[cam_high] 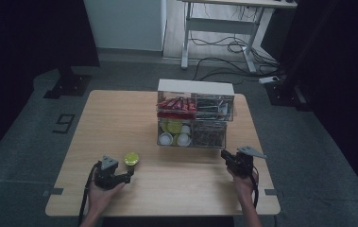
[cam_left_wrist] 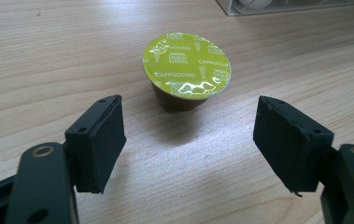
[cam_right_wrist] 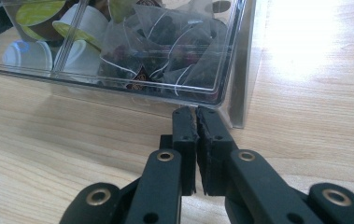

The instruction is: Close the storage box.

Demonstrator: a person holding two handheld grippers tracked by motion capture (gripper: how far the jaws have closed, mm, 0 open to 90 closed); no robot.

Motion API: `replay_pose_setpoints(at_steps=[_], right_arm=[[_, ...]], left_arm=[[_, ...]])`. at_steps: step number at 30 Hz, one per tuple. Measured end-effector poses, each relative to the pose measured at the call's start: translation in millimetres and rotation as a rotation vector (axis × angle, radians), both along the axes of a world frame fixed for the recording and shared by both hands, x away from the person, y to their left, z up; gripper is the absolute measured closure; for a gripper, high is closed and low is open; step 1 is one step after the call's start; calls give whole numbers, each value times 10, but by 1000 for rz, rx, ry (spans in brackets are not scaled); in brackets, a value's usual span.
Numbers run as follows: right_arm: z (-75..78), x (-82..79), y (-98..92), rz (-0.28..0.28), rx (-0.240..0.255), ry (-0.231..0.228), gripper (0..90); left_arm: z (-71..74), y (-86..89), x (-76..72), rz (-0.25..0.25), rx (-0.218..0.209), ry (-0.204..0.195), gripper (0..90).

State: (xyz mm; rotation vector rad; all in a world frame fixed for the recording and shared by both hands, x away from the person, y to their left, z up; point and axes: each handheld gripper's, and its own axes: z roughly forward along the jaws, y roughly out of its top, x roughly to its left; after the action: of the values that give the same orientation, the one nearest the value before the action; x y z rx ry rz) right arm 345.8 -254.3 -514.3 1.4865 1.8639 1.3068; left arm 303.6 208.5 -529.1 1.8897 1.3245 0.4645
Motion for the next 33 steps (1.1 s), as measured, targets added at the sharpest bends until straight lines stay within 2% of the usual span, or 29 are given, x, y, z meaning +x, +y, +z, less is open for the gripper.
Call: replay_pose_setpoints(at_steps=[5,8,9,10,11,12,13,16,19,24,27,31,32,33], right_arm=[[5,-25,5,9,-6,-4,802],[0,-41,-1,29,4,-6,707],[-11,-58,-4,49,6,-6,643],[-11,-58,-4,49,6,-6,643],[-30,-87,-4,56,-10,-13,580],[-30,-87,-4,56,-10,-13,580],[-46,-125,-10,54,-25,-22,535],[-55,-165,-30,44,-28,-33,501],[-56,-257,-96,28,-7,-53,461],[-68,-345,-151,31,2,-66,440],[-103,-449,-165,42,-20,-72,433],[-138,-533,-206,31,-24,-68,434],[-158,-564,-218,24,-22,-63,435],[-210,-625,-245,21,-42,-50,436]], left_arm=[[3,2,-4,-2,-1,-1,253],[11,0,-9,-2,-2,-4,253],[19,-2,-14,-2,-5,-8,252],[19,-2,-14,-2,-5,-8,252],[27,1,-20,-4,-6,-12,252],[27,1,-20,-4,-6,-12,252],[31,4,-21,-6,-6,-12,252],[45,18,-28,-6,-12,-12,252],[69,29,-35,-13,-38,-11,251],[72,22,-47,-14,-28,-16,251],[70,26,-54,-13,-24,-16,251],[64,44,-84,-9,-20,-21,251],[56,50,-90,-8,-21,-18,251],[38,61,-98,-8,-20,-9,251]])
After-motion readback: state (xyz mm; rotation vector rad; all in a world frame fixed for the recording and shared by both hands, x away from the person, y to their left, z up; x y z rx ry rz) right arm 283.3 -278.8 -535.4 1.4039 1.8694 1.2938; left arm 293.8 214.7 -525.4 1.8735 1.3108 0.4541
